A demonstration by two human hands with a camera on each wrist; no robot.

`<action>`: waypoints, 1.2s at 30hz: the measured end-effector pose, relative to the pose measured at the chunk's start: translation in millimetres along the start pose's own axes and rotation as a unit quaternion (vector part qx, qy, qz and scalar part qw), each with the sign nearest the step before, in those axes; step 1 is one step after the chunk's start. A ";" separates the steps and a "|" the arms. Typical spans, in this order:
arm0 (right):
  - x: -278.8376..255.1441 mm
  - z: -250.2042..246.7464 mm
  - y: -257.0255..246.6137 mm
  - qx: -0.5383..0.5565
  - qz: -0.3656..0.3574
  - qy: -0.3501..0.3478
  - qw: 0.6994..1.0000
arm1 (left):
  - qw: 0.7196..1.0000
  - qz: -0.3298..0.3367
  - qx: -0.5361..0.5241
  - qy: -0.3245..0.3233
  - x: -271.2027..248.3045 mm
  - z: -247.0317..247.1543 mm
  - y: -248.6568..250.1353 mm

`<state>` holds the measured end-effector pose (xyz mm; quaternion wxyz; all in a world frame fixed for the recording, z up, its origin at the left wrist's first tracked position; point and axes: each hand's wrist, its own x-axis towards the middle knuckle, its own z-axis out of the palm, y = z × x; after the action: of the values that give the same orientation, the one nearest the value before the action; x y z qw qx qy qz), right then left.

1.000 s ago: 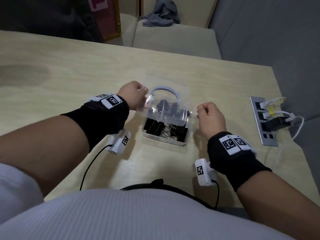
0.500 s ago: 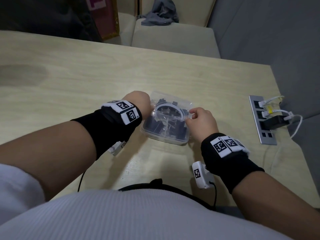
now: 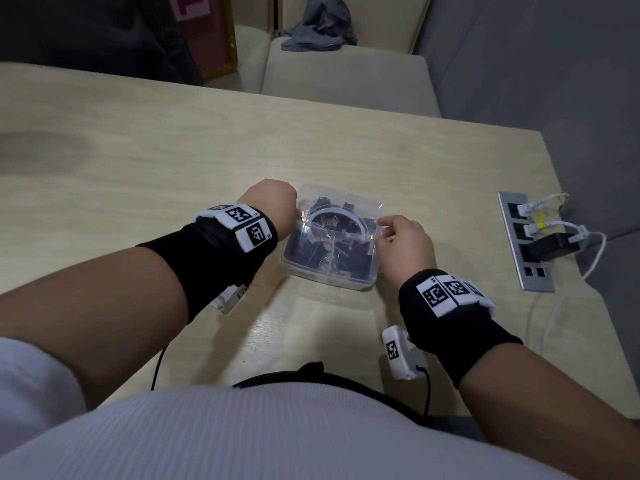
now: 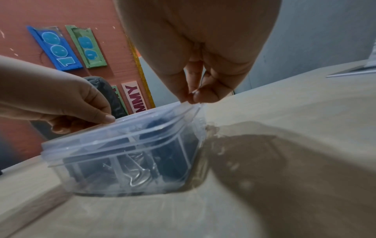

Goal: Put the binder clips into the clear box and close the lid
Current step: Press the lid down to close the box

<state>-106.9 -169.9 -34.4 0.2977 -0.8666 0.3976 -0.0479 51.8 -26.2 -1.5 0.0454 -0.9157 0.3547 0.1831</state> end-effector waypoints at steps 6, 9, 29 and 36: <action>-2.3 -0.5 -0.9 0.028 -0.001 0.016 0.999 | 0.999 -0.002 -0.031 0.026 2.5 5.1 -5.2; -0.2 -0.2 -1.4 0.026 0.006 0.015 1.000 | 0.998 -0.006 -0.048 0.027 5.0 4.9 -6.3; 8.8 -3.5 -11.5 -0.028 0.104 -0.031 0.994 | 0.992 -0.075 -0.084 -0.061 6.5 -4.2 -2.5; 12.5 -4.0 -21.5 -0.089 0.091 -0.031 0.991 | 0.997 -0.056 -0.041 -0.036 4.3 -9.8 4.8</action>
<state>-85.5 -169.9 -21.1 0.2344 -0.8509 0.4684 0.0418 54.5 -34.7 6.2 0.0312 -0.9281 0.2931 0.2274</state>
